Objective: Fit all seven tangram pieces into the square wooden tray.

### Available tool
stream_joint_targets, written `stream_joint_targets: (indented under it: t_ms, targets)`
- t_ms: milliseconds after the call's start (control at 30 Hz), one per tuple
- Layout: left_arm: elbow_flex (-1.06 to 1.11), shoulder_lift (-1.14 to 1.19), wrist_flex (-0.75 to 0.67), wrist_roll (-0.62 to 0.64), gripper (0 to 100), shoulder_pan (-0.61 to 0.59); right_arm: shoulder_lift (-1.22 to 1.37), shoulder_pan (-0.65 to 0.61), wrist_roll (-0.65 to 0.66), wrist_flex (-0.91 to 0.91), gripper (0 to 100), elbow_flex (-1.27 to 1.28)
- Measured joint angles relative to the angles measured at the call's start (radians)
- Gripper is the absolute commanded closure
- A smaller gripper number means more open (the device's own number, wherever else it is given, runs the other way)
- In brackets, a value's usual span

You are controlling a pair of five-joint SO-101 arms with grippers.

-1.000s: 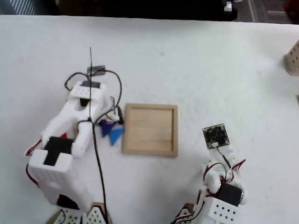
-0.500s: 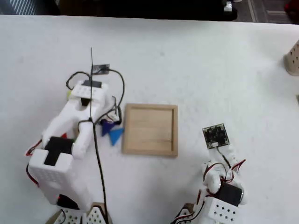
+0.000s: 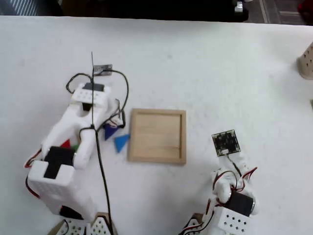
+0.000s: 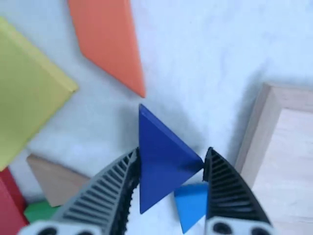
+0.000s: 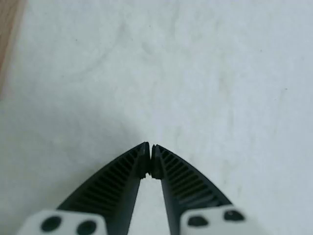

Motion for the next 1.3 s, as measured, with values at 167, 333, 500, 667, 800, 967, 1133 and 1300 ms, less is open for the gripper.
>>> stream_joint_targets:
  t_ms: [167,333,500,667,800,967,1133,1300]
  targets:
    - [0.000,-0.005,0.000,0.000,86,0.000,0.000,0.000,0.000,0.000,98.1,0.000]
    - [-0.008,-0.089,0.046,0.002,86,0.063,0.000,0.000,0.000,0.000,98.1,0.000]
    - [-0.008,-0.212,0.054,0.000,85,0.218,0.000,0.000,0.000,0.000,98.1,0.000]
    - [-0.003,-0.227,0.021,-0.002,85,0.374,0.000,0.000,0.000,0.000,98.1,0.000]
    - [0.068,-0.229,-0.107,-0.006,81,0.439,0.000,0.000,0.000,0.000,98.1,0.000]
    - [0.124,-0.229,-0.170,-0.006,65,0.445,0.000,0.000,0.000,0.000,98.1,0.000]
    - [0.157,-0.229,-0.175,-0.006,65,0.446,0.000,0.000,0.000,0.000,98.1,0.000]
    - [0.158,-0.229,-0.175,-0.006,73,0.437,0.000,0.000,0.000,0.000,98.1,0.000]
